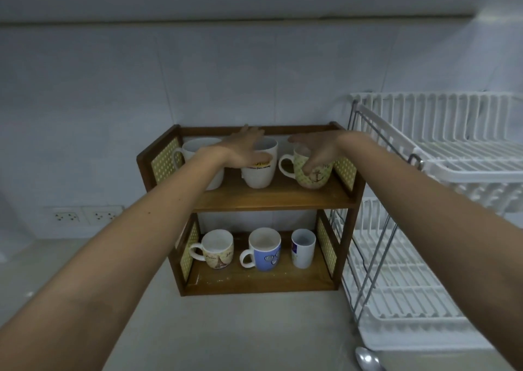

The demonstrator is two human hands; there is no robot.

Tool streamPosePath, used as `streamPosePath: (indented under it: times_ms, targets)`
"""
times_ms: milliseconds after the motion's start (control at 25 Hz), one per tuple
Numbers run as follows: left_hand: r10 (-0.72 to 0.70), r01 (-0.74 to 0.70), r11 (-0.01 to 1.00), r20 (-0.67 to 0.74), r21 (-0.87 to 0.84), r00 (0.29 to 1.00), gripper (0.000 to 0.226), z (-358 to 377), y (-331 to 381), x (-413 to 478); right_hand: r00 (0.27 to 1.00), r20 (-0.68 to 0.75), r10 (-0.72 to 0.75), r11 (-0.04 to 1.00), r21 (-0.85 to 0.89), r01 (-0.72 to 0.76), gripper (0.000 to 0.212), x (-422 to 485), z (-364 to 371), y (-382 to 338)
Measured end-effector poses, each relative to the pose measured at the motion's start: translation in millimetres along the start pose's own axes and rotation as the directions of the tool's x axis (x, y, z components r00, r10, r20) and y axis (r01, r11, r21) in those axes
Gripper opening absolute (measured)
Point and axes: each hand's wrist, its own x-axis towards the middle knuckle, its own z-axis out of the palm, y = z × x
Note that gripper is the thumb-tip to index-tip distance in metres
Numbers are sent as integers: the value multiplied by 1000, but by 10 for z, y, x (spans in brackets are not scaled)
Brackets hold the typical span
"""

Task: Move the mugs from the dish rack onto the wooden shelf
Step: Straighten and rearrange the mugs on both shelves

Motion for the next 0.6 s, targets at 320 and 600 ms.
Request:
streamPosePath:
  times_ms: [320, 600]
  targets:
    - [489, -531, 848, -397, 5, 777, 23, 897, -405, -1219, 755, -638, -153, 769, 403, 496, 19, -465, 1179, -483]
    - [-123, 118, 992, 134, 44, 983, 51, 1492, -1108, -961, 977, 149, -155, 982, 128, 136, 61, 186, 1886, -619]
